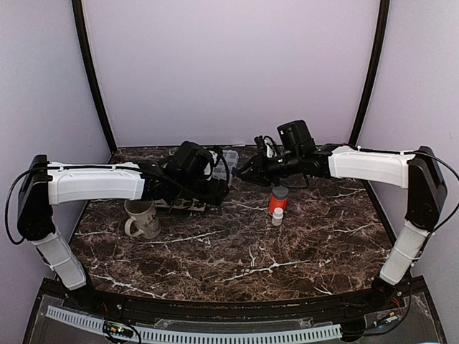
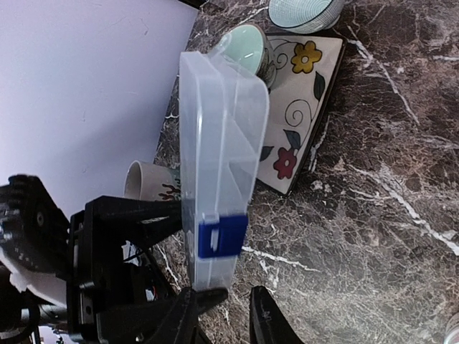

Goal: Sort the pills into containers
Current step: Place the pill container.

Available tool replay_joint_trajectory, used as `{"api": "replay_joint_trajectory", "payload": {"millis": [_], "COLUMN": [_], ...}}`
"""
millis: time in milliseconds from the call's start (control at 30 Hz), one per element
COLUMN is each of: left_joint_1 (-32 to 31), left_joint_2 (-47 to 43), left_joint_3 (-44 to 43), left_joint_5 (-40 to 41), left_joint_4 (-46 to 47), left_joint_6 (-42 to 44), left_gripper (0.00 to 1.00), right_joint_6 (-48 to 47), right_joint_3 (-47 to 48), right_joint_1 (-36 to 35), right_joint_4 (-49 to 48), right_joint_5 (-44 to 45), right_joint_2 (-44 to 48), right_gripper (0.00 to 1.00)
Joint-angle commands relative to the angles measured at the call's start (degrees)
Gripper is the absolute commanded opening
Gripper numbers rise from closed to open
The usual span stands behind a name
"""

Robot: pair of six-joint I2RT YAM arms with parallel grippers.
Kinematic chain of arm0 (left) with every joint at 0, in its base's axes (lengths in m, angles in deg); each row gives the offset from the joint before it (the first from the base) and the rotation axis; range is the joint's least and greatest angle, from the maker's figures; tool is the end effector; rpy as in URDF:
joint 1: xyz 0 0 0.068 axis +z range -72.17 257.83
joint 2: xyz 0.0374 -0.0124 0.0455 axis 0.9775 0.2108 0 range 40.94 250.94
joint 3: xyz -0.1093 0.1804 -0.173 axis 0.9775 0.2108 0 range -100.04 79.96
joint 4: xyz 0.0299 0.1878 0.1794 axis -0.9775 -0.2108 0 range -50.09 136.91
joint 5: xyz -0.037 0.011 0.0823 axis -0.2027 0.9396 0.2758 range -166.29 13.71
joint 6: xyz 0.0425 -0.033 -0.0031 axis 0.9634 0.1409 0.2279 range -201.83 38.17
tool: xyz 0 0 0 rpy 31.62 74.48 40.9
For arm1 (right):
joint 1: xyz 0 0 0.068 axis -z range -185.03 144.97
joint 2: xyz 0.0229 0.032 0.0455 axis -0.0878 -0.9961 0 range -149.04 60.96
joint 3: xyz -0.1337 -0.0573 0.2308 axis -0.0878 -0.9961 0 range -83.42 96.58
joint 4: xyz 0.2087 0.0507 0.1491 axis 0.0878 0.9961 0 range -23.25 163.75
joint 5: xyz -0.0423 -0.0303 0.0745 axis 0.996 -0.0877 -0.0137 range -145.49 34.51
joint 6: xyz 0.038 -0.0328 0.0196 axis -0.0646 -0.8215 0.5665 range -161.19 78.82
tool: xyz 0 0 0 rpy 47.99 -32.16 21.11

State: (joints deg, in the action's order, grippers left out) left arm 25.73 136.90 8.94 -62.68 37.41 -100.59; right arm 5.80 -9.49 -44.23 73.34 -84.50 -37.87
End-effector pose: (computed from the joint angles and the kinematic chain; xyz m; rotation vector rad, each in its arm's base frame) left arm 0.2428 -0.2981 0.2658 0.4951 2.1318 -0.4547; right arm 0.2973 0.2647 0.2709 -0.1812 2.3834 1.3526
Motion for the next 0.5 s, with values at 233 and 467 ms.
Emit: {"api": "replay_joint_trajectory", "payload": {"millis": [233,467], "left_joint_1": [0.9,0.9], "left_joint_2": [1.5,-0.4], "left_joint_3": [-2.3,0.2], "left_joint_5": [3.8,-2.9], "left_joint_4": [-3.9,0.4], "left_joint_6": [0.1,1.3], "left_gripper": [0.41,0.4], "right_joint_6": [-2.2,0.2], "right_joint_3": [2.4,0.9], "right_joint_1": [0.4,1.5], "right_joint_4": [1.9,-4.7], "right_joint_5": [0.3,-3.2], "right_joint_2": [-0.6,-2.2], "right_gripper": [0.28,0.49]}}
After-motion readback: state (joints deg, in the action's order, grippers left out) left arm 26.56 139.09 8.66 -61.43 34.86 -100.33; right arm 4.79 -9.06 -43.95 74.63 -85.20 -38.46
